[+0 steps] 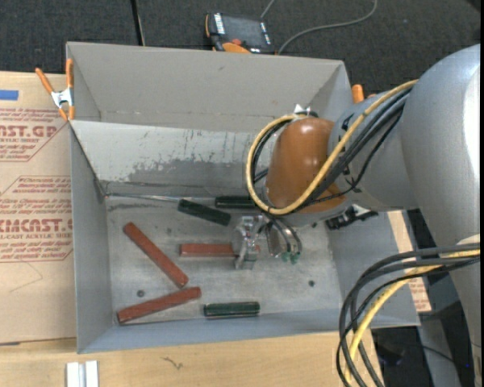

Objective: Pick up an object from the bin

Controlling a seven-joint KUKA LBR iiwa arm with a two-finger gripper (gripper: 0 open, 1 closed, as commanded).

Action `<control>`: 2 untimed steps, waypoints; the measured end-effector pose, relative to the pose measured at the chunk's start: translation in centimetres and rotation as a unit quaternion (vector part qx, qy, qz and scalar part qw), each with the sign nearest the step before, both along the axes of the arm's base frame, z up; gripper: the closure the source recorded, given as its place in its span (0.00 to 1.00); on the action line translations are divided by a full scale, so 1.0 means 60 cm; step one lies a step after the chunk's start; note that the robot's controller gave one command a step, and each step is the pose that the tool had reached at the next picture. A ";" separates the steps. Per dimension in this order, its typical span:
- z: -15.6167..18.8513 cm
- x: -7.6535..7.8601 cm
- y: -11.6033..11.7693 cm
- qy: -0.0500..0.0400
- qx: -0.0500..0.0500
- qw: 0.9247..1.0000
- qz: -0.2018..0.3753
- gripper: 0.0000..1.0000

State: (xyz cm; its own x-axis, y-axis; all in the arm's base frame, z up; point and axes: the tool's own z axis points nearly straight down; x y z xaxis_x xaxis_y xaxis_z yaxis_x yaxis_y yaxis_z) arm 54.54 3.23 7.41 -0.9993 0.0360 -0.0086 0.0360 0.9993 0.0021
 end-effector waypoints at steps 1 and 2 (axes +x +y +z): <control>0.184 0.043 -0.058 -0.002 -0.002 0.998 0.058 1.00; 0.176 0.039 -0.056 0.003 -0.001 0.998 0.058 0.00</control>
Offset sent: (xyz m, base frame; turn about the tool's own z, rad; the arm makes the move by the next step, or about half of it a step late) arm 0.0229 -0.0338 0.1056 -0.1168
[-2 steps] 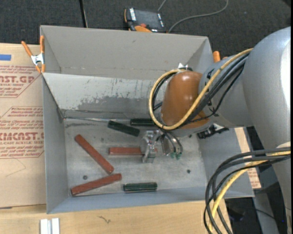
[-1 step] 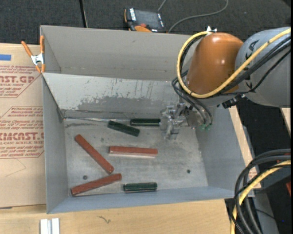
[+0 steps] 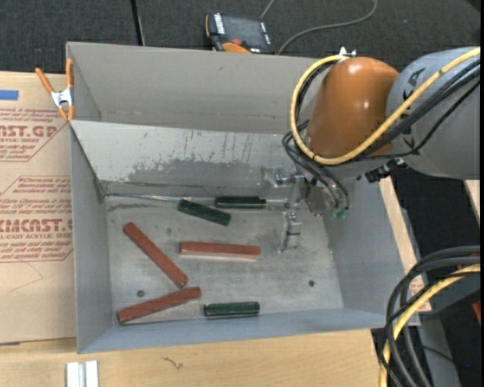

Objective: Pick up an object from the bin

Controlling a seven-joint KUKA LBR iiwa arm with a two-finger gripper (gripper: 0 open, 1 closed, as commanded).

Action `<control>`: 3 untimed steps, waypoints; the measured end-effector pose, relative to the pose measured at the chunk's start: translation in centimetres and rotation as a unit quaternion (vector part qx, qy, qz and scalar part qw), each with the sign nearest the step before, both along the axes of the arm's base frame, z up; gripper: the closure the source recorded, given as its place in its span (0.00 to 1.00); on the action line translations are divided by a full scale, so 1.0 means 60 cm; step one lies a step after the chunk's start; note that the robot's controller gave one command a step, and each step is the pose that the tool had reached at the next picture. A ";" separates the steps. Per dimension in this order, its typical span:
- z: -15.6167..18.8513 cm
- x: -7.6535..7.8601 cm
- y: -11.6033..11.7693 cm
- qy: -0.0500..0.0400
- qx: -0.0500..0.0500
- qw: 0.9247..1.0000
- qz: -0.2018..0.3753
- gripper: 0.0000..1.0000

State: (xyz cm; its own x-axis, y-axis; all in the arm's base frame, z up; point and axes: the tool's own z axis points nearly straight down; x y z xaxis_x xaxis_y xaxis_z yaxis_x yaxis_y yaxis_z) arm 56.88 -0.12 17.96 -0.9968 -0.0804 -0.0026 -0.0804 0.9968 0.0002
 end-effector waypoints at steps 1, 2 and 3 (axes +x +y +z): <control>-0.191 0.000 -0.001 0.004 0.001 1.000 0.002 0.00; -0.182 0.005 -0.001 0.001 0.001 1.000 0.002 1.00; 0.060 0.028 0.002 -0.004 -0.001 0.994 0.113 1.00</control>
Offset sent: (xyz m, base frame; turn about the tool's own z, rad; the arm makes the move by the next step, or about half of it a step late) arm 0.0024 -0.0012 -0.1096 -0.0043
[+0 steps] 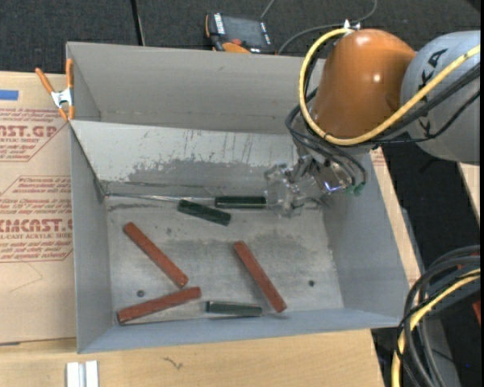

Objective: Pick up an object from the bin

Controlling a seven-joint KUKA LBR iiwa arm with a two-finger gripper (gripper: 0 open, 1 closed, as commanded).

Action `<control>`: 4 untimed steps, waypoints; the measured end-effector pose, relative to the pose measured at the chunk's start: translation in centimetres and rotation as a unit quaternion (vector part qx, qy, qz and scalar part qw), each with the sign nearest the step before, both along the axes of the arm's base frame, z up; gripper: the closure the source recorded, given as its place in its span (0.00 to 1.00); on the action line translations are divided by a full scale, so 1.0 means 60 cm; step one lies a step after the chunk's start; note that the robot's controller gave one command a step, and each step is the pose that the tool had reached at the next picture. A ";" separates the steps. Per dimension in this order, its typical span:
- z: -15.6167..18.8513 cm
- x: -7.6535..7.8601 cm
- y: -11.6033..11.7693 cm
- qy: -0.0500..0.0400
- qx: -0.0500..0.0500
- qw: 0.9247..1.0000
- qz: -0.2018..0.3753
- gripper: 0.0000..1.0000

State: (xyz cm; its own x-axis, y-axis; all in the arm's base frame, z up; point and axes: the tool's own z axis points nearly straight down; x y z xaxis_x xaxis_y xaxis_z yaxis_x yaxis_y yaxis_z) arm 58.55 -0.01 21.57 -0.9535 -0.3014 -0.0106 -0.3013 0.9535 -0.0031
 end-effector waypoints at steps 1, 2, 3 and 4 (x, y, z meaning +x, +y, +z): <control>-0.063 -0.088 0.119 0.006 0.001 0.993 0.117 1.00; -0.034 -0.134 0.133 0.005 0.001 1.000 0.027 1.00; 0.026 -0.161 0.095 0.004 0.000 0.996 0.085 1.00; -0.033 -0.137 0.245 0.005 0.002 0.998 0.063 1.00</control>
Offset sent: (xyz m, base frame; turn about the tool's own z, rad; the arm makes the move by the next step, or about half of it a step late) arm -0.0514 0.0681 -0.0363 -0.2299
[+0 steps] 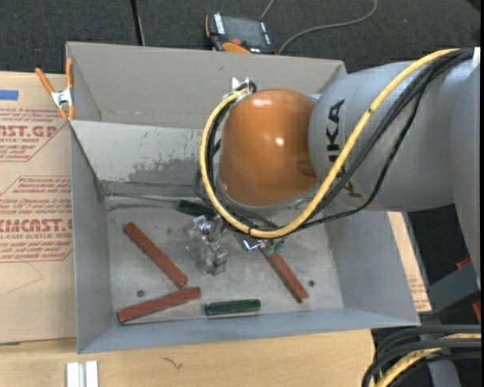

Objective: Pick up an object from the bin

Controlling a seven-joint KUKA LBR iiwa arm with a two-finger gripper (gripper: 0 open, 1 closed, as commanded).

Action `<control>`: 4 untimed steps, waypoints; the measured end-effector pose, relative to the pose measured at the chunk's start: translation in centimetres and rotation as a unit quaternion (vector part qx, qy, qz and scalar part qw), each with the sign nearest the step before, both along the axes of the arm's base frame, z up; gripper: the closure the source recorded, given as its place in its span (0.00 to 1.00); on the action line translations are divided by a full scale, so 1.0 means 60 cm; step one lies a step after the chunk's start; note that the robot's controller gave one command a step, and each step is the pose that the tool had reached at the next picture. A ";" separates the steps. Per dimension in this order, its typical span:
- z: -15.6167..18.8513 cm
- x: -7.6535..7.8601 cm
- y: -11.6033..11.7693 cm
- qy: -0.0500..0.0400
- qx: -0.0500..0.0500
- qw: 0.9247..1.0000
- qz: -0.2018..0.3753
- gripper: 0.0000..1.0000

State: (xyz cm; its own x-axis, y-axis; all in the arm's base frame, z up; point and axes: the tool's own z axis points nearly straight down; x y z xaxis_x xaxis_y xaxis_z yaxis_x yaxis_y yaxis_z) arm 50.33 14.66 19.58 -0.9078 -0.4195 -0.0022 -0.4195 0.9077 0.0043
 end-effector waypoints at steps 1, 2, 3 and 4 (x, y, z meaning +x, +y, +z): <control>0.002 0.001 -0.007 -0.001 -0.001 1.000 -0.003 0.00; -0.214 -0.025 0.067 -0.001 -0.001 0.997 0.074 0.00; -0.210 -0.025 0.066 -0.001 -0.001 0.997 0.072 1.00; 0.011 -0.012 0.074 -0.005 -0.001 0.997 0.074 1.00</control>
Offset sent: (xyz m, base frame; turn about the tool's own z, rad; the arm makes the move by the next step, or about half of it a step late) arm 0.0000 0.0000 0.0000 0.0000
